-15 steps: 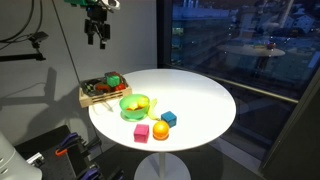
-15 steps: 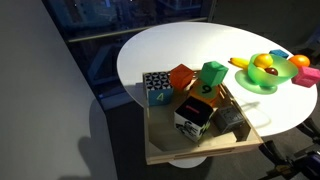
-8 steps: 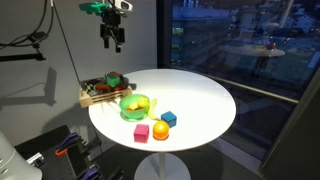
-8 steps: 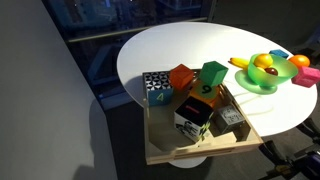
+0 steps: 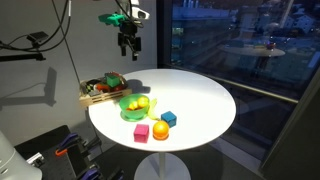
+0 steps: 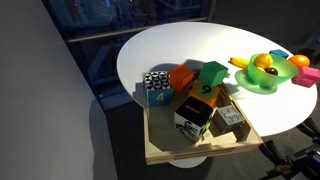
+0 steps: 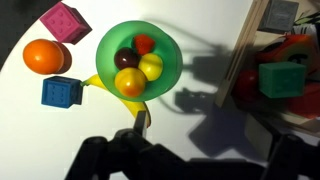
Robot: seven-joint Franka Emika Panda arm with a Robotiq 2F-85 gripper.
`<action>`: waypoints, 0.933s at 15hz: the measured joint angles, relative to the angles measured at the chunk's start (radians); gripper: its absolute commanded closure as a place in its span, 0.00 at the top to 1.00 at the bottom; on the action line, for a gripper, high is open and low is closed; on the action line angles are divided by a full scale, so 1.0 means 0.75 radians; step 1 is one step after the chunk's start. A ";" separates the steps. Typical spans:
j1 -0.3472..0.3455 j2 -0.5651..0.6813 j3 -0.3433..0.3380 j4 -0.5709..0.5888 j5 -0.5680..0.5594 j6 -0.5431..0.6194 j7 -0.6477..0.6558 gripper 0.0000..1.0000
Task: Pick up the yellow toy banana and put it in the green bowl
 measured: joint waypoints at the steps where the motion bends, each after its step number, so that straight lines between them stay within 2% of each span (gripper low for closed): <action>1: -0.006 0.018 -0.009 0.006 -0.004 0.011 0.000 1.00; 10: -0.016 0.174 -0.048 0.014 -0.172 0.193 0.000 1.00; 14: -0.016 0.232 -0.055 0.007 -0.183 0.304 -0.001 1.00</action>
